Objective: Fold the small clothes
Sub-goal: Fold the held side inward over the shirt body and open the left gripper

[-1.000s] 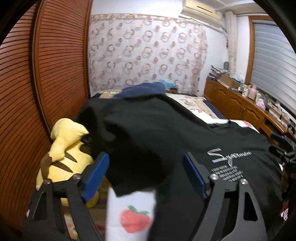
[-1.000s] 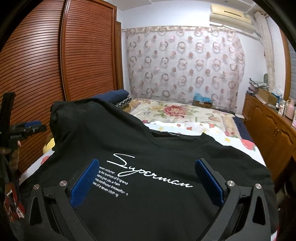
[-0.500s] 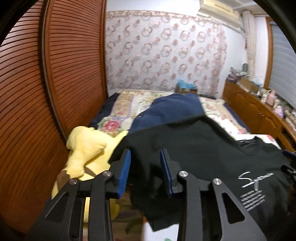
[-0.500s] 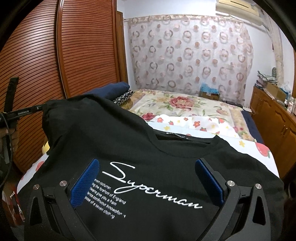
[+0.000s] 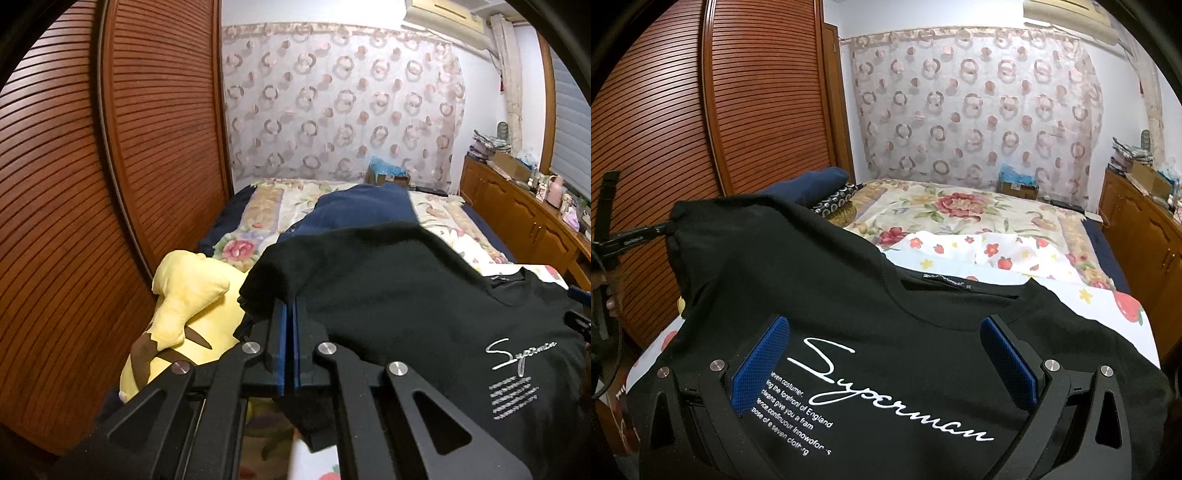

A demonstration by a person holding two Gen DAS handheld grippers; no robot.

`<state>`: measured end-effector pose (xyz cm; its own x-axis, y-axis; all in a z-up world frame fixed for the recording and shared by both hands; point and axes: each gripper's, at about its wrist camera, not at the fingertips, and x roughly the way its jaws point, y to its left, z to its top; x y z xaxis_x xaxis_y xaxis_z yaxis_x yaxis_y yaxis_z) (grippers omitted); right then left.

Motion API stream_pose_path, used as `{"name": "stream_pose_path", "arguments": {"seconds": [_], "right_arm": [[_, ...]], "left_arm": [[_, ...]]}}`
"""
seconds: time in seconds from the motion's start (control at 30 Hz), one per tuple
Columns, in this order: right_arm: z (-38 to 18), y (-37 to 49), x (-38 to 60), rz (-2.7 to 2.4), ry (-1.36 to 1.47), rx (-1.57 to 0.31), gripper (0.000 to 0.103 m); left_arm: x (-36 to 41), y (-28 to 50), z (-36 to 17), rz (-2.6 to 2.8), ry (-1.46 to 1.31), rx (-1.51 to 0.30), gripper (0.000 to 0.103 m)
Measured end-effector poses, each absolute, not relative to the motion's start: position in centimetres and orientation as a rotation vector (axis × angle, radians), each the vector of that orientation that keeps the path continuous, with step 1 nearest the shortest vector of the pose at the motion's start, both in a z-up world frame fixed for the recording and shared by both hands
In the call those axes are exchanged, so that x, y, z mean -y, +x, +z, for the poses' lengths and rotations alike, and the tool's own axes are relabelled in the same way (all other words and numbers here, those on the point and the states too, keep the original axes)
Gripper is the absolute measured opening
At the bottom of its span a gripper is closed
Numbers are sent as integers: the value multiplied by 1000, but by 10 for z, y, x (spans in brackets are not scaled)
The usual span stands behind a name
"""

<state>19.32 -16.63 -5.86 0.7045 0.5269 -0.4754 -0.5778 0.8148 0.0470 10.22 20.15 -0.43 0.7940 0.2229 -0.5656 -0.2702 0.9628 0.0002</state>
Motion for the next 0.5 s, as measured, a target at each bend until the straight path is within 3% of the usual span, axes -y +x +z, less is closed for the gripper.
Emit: {"name": "stream_pose_path", "arguments": {"seconds": [0.27, 0.5], "right_arm": [[-56, 194, 167, 605, -99, -494, 103], [-54, 192, 180, 563, -78, -488, 103]], "left_arm": [[-178, 91, 28, 174, -92, -530, 3], [-123, 129, 55, -28, -42, -523, 3]]}}
